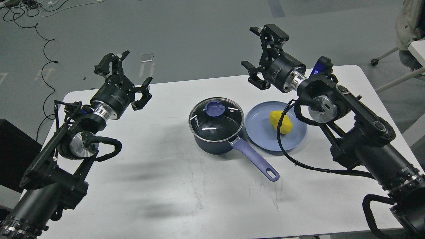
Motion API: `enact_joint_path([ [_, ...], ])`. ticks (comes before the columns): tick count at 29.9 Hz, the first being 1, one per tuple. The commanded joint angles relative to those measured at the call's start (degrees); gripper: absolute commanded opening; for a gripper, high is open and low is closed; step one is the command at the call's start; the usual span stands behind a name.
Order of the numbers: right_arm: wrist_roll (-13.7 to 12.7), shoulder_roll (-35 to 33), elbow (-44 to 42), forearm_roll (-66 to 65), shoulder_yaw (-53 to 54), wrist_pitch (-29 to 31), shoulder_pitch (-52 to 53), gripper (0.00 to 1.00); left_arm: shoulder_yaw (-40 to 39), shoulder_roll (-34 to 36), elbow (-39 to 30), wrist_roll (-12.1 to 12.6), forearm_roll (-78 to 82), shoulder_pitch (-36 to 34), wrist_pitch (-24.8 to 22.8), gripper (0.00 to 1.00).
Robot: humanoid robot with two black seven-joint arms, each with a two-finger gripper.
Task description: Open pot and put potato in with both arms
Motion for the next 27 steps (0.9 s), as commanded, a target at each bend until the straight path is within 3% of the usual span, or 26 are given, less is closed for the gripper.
enact_joint_path([
  [1, -0.1, 0.0, 0.0, 0.0, 0.0, 0.0, 0.5, 1.0, 0.1, 0.3, -0.2, 0.1, 0.1, 0.0, 0.4, 0.98],
  [27, -0.2, -0.1, 0.7, -0.4, -1.1, 0.1, 0.6, 1.0, 1.1, -1.0, -0.2, -0.1, 3.3, -0.2, 0.1, 0.98],
])
